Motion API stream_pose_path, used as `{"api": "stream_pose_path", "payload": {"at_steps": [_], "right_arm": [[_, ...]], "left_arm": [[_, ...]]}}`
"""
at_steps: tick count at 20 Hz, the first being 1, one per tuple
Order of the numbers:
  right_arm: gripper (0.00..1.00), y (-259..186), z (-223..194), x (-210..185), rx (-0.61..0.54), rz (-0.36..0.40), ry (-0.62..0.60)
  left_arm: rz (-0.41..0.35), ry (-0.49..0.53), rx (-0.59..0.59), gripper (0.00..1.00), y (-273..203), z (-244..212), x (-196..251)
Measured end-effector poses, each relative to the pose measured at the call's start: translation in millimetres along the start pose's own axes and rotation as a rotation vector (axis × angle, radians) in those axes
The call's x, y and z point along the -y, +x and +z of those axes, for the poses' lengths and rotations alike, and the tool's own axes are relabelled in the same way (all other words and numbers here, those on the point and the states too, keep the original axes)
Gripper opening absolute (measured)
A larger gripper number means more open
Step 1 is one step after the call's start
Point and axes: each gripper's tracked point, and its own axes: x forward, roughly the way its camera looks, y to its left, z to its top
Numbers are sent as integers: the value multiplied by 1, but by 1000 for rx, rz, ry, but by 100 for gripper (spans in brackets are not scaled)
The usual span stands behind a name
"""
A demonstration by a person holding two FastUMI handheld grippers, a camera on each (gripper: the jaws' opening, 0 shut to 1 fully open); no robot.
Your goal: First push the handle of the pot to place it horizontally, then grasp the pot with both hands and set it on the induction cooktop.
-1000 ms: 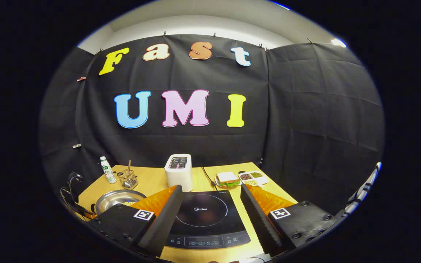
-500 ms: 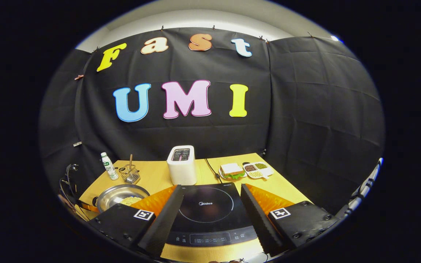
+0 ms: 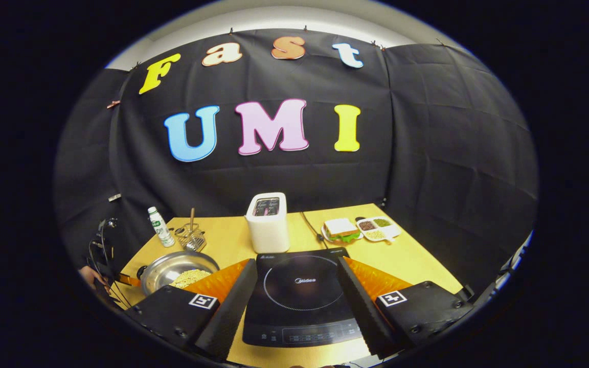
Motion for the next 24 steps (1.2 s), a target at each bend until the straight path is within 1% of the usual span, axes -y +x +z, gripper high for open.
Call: {"api": "stream_pose_path", "payload": {"at_steps": [1, 3, 6, 7, 9, 10, 12, 13, 14, 17, 20, 22, 23, 24], "right_arm": [[98, 6, -12, -12, -38, 28, 0], [99, 20, -31, -36, -105, 86, -8], [99, 36, -51, -66, -199, 164, -22], [99, 41, -53, -76, -222, 190, -24], [99, 53, -60, -92, -254, 233, -42], [99, 60, -65, -98, -272, 247, -55], [99, 73, -77, -110, -323, 262, -67], [100, 79, -83, -116, -349, 270, -64], [99, 85, -86, -121, -365, 280, -60], [99, 103, -106, -133, -427, 309, -72], [99, 121, -127, -140, -484, 313, -72], [100, 129, -138, -146, -512, 315, -52], [99, 132, -144, -148, -525, 311, -41], [96, 135, -150, -149, -536, 307, -31]], "left_arm": [[9, 4, 6, 5, -3, -2, -3], [65, 0, 26, 6, -12, -1, -18], [106, -17, 99, 7, -39, 12, -32], [88, -30, 137, 13, -48, 20, -29], [64, -61, 212, 34, -61, 42, -27], [59, -67, 251, 53, -67, 53, -26], [65, -49, 308, 75, -70, 68, -28], [57, -36, 307, 88, -67, 71, -26], [41, -35, 299, 95, -62, 71, -21], [-19, -56, 287, 96, -45, 75, -7], [-68, -55, 264, 96, -25, 79, 2], [-79, -42, 234, 96, -10, 79, 3], [-71, -31, 222, 96, -5, 77, 1], [-63, -16, 222, 96, 0, 80, -1]]}}
